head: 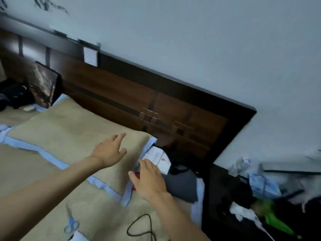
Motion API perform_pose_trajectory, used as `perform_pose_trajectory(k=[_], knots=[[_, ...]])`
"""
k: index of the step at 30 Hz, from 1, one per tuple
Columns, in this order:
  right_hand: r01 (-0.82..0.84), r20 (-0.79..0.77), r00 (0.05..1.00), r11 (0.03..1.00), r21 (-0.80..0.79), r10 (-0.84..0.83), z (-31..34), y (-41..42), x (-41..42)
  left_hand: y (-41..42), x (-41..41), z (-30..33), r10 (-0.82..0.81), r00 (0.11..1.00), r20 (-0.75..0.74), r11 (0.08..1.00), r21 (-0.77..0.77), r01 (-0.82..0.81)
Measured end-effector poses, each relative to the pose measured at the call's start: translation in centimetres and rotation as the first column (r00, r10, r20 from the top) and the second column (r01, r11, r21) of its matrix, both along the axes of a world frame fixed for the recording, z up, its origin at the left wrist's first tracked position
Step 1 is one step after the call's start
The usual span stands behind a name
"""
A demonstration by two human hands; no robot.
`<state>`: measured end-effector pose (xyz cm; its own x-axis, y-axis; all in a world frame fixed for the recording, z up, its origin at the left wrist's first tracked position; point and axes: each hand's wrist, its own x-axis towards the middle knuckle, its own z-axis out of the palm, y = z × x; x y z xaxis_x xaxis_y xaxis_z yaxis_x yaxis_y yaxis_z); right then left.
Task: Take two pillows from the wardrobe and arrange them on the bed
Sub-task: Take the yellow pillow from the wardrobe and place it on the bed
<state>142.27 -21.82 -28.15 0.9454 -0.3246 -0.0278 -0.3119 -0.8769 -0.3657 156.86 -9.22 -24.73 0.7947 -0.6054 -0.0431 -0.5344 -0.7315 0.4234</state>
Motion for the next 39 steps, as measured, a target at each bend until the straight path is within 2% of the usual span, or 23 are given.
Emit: perform_pose_trajectory(k=[3, 6, 10, 13, 16, 19, 22, 25, 27, 29, 33, 39], knots=[[0.189, 0.087, 0.978, 0.982, -0.004, -0.188, 3.6, -3.4, -12.2, -4.0, -12.1, 4.3, -0.204, 0.973, 0.113, 0.978, -0.029, 0.208], [0.393, 0.128, 0.914, 0.918, -0.044, -0.385, 7.8, -7.1, -25.7, -8.3, -24.3, 7.2, -0.433, 0.887, 0.164, 0.896, -0.034, 0.443], [0.681, 0.216, 0.73, 0.718, -0.145, -0.648, 14.7, -9.7, -43.1, -14.2, -39.6, 11.9, -0.642, 0.727, 0.242, 0.738, -0.06, 0.672], [0.821, 0.289, 0.571, 0.536, -0.197, -0.768, 19.0, -8.0, -54.4, -17.0, -50.7, 16.0, -0.781, 0.55, 0.297, 0.54, -0.123, 0.833], [0.911, 0.416, 0.41, 0.344, -0.227, -0.812, 22.1, -3.3, -64.4, -17.3, -62.3, 20.0, -0.866, 0.274, 0.418, 0.229, -0.155, 0.961], [0.954, 0.538, 0.247, 0.104, -0.282, -0.806, 24.8, 3.7, -72.8, -14.5, -73.1, 23.6, -0.851, 0.032, 0.524, -0.089, -0.204, 0.975], [0.921, 0.63, 0.085, -0.18, -0.344, -0.772, 27.7, 12.5, -80.0, -9.1, -81.7, 25.9, -0.774, -0.135, 0.619, -0.353, -0.245, 0.903], [0.827, 0.707, -0.061, -0.432, -0.36, -0.705, 31.0, 21.3, -86.0, -3.2, -88.0, 27.4, -0.666, -0.25, 0.702, -0.562, -0.254, 0.787], [0.766, 0.743, -0.109, -0.533, -0.361, -0.66, 32.6, 26.1, -89.4, 0.0, -91.2, 28.4, -0.613, -0.322, 0.721, -0.665, -0.252, 0.702], [0.703, 0.762, -0.134, -0.603, -0.378, -0.634, 33.8, 29.8, -92.6, 2.6, -94.1, 29.3, -0.569, -0.36, 0.74, -0.724, -0.243, 0.646], [0.615, 0.791, -0.225, -0.713, -0.337, -0.568, 35.7, 35.0, -100.5, 7.2, -100.8, 32.1, -0.429, -0.341, 0.837, -0.774, -0.146, 0.616], [0.577, 0.732, -0.414, -0.778, -0.249, -0.541, 38.4, 41.7, -113.2, 14.7, -115.4, 38.4, -0.287, -0.41, 0.866, -0.81, 0.01, 0.586]])
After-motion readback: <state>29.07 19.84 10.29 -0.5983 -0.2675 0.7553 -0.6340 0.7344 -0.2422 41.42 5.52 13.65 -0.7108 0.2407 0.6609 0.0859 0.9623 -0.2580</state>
